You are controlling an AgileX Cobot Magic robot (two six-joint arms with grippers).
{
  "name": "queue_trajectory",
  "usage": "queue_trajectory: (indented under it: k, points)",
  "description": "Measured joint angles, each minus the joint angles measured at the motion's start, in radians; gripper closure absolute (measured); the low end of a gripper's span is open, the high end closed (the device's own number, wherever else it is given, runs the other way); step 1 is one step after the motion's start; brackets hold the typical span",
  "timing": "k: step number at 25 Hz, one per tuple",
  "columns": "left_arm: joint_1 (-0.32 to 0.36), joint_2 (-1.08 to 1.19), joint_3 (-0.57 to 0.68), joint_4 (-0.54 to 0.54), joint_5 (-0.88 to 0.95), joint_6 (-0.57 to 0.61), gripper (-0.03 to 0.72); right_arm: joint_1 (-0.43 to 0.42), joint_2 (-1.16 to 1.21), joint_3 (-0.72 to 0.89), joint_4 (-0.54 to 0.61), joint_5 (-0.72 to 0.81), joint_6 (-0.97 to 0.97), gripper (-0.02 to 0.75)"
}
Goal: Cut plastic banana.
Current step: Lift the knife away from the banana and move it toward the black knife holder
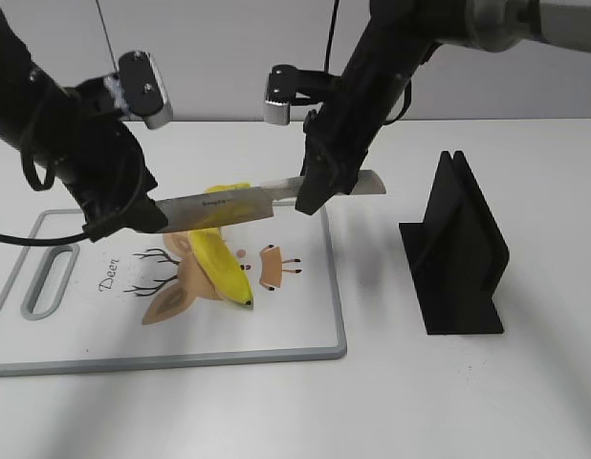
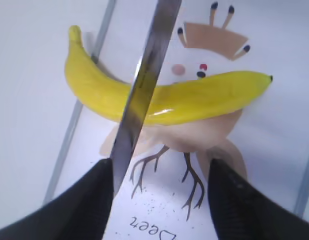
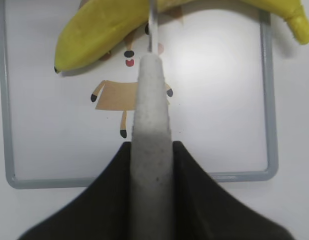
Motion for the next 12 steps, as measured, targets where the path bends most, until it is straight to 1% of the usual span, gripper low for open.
queue_trajectory:
  k: [4,8,12]
  points:
    - [0.000,-0.085,0.000,-0.017,0.012,-0.005,0.106,-0.005,-0.045,-0.003,0.001,-0.002,0.006,0.559]
    - [0.000,-0.150,0.000,-0.018,0.033,-0.013,0.105,-0.008,-0.085,-0.003,0.035,-0.002,0.006,0.559]
    - [0.000,-0.203,0.000,0.000,0.038,-0.056,0.105,-0.008,-0.124,-0.003,0.036,-0.002,0.054,0.559]
